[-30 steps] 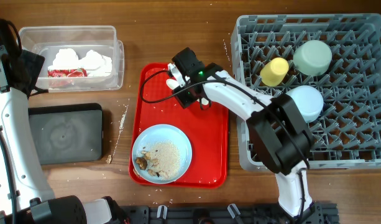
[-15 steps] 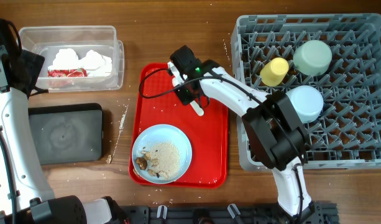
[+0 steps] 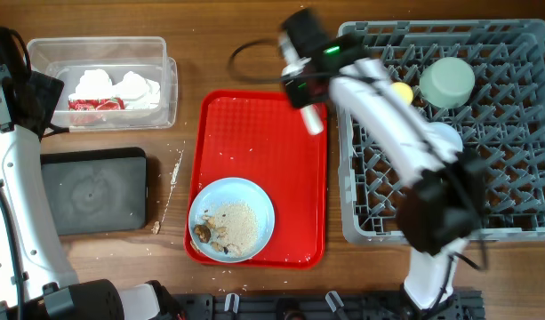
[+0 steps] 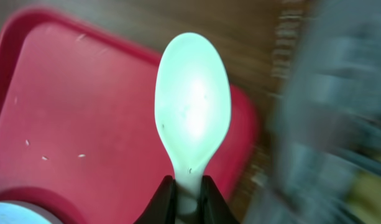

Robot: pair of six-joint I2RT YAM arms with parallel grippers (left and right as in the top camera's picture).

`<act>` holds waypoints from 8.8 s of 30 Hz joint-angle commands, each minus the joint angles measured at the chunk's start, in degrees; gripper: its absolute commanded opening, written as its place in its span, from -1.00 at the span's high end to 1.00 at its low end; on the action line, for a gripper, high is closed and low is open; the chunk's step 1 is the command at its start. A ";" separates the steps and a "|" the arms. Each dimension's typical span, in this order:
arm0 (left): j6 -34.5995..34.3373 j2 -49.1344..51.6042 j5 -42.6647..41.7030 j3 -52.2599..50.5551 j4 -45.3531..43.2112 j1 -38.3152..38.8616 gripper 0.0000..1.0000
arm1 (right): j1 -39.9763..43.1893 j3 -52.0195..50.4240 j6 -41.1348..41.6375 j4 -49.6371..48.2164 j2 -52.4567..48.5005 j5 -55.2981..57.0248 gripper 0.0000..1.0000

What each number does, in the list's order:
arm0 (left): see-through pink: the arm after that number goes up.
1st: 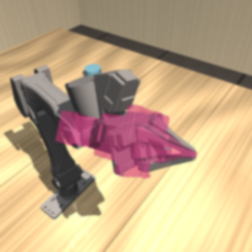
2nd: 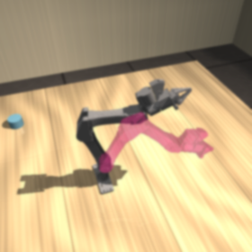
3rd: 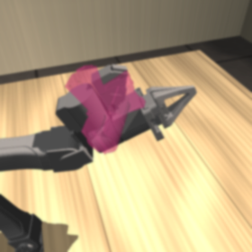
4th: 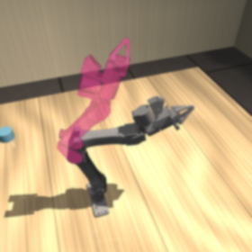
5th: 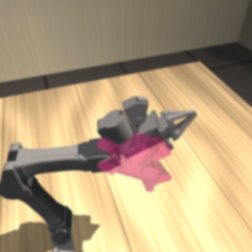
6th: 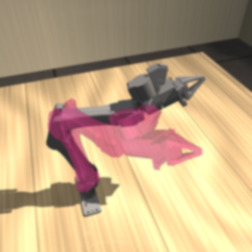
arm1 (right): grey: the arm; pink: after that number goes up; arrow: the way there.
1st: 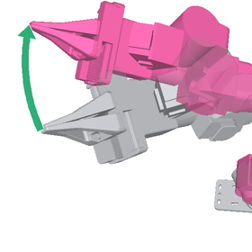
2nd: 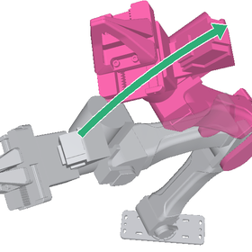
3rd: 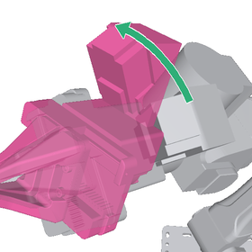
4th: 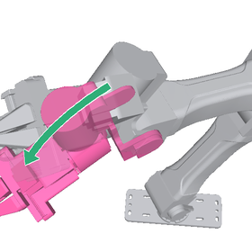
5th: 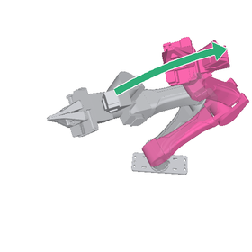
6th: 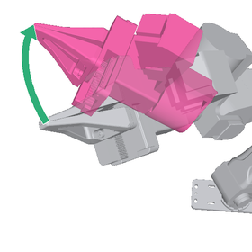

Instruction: Sort waste into correct bins and load items into the dishwasher rack

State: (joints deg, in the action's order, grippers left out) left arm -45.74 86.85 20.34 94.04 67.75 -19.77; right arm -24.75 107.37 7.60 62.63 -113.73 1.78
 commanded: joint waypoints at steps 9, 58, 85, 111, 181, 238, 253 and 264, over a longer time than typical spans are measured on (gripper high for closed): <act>0.44 0.24 1.38 0.04 0.00 -0.11 -1.00 | 13.90 -5.97 -0.04 6.27 4.13 -5.22 0.92; 0.46 0.24 1.38 0.04 0.00 -0.11 -1.00 | 29.49 -12.96 22.51 8.66 30.14 10.25 -0.99; -8.20 0.35 -22.60 -6.45 14.71 42.18 -0.50 | 29.49 -12.96 22.53 8.26 23.93 10.25 -0.99; -34.47 21.38 -19.19 -27.08 -14.45 61.46 0.12 | 29.49 -12.96 22.53 7.89 23.93 10.25 -0.99; -9.99 22.34 -1.01 -1.73 13.18 42.95 0.92 | 29.49 -12.96 22.53 7.85 23.93 10.25 -1.00; 29.24 18.95 -81.50 3.78 12.72 -30.56 0.92 | 29.49 -12.96 22.53 7.85 23.93 10.25 -1.00; 33.62 19.28 -83.97 0.63 14.38 -34.53 0.92 | 29.49 -12.96 22.53 7.85 23.93 10.25 -0.99; 37.73 19.69 -87.54 0.44 13.35 -35.26 0.92 | 29.49 -12.96 22.51 7.85 23.93 10.25 -0.99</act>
State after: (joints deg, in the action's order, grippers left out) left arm -12.38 107.39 -63.22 94.54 82.13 -54.41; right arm 4.67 94.30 29.36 70.63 -89.06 10.81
